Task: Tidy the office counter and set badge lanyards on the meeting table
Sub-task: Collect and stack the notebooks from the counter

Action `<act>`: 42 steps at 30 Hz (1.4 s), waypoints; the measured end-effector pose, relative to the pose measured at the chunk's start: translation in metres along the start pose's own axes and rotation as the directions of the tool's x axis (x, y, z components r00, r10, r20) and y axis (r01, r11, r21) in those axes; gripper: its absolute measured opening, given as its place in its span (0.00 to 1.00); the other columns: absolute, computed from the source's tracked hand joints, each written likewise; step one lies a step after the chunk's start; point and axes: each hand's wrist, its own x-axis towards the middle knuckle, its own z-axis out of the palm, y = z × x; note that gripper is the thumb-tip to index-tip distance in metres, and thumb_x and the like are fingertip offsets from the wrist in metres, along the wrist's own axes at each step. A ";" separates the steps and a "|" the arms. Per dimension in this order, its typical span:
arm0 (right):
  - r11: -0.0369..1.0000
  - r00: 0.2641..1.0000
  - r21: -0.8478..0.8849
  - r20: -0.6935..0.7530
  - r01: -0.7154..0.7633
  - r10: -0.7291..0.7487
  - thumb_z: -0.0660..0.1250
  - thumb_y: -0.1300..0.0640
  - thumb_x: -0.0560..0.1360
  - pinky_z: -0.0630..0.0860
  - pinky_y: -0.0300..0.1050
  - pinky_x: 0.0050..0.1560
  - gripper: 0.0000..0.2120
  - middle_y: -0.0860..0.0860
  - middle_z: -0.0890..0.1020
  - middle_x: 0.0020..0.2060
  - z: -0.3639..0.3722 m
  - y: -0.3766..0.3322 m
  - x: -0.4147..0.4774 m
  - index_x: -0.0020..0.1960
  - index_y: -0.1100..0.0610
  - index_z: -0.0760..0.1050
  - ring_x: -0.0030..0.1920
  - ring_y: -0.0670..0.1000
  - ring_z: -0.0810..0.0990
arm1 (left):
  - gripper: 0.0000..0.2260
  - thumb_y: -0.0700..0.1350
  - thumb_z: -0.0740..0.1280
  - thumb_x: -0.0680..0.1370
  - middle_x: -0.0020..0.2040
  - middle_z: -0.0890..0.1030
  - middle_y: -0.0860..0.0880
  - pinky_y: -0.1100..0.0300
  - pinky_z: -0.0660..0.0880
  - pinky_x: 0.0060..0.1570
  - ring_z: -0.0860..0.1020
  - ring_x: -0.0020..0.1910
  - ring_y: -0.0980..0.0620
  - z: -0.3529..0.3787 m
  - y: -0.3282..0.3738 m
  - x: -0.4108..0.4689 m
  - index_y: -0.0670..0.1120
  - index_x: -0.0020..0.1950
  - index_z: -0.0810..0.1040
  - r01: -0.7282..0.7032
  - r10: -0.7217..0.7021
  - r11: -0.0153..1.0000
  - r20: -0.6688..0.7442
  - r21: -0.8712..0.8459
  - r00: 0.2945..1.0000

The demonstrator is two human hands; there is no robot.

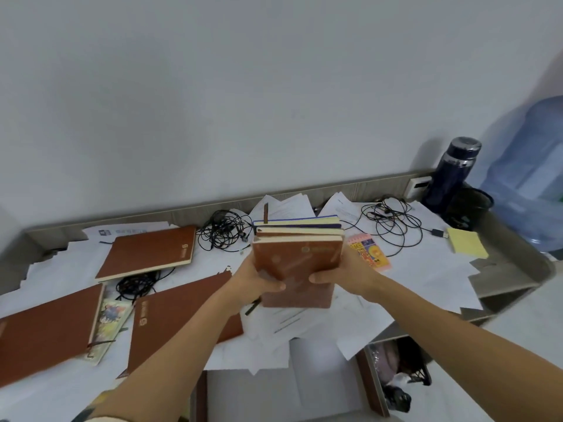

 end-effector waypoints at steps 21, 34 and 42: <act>0.952 0.942 0.206 0.294 -0.225 0.160 0.72 0.48 0.74 0.82 0.49 0.48 0.21 0.55 0.86 0.50 0.025 0.007 -0.063 0.62 0.58 0.76 0.46 0.54 0.85 | 0.25 0.54 0.75 0.70 0.55 0.83 0.41 0.41 0.76 0.59 0.81 0.55 0.39 0.026 -0.015 -0.132 0.43 0.62 0.75 0.271 -0.292 0.921 -0.034 -0.279 0.956; 0.798 0.627 -0.109 0.560 -0.592 0.541 0.71 0.50 0.74 0.79 0.41 0.30 0.15 0.58 0.86 0.36 0.105 0.070 -0.125 0.50 0.62 0.80 0.30 0.53 0.83 | 0.14 0.52 0.64 0.80 0.43 0.83 0.40 0.50 0.82 0.43 0.82 0.39 0.43 0.046 -0.112 -0.270 0.41 0.52 0.78 0.473 -0.640 0.763 -0.410 -0.441 0.650; 0.672 0.729 0.290 0.351 -0.682 0.588 0.72 0.51 0.74 0.80 0.45 0.28 0.14 0.58 0.85 0.38 0.146 0.107 -0.086 0.52 0.61 0.79 0.34 0.56 0.85 | 0.07 0.46 0.61 0.81 0.44 0.76 0.44 0.56 0.77 0.38 0.76 0.39 0.47 0.006 -0.150 -0.261 0.43 0.53 0.74 0.676 -0.631 0.725 -0.520 -0.132 0.576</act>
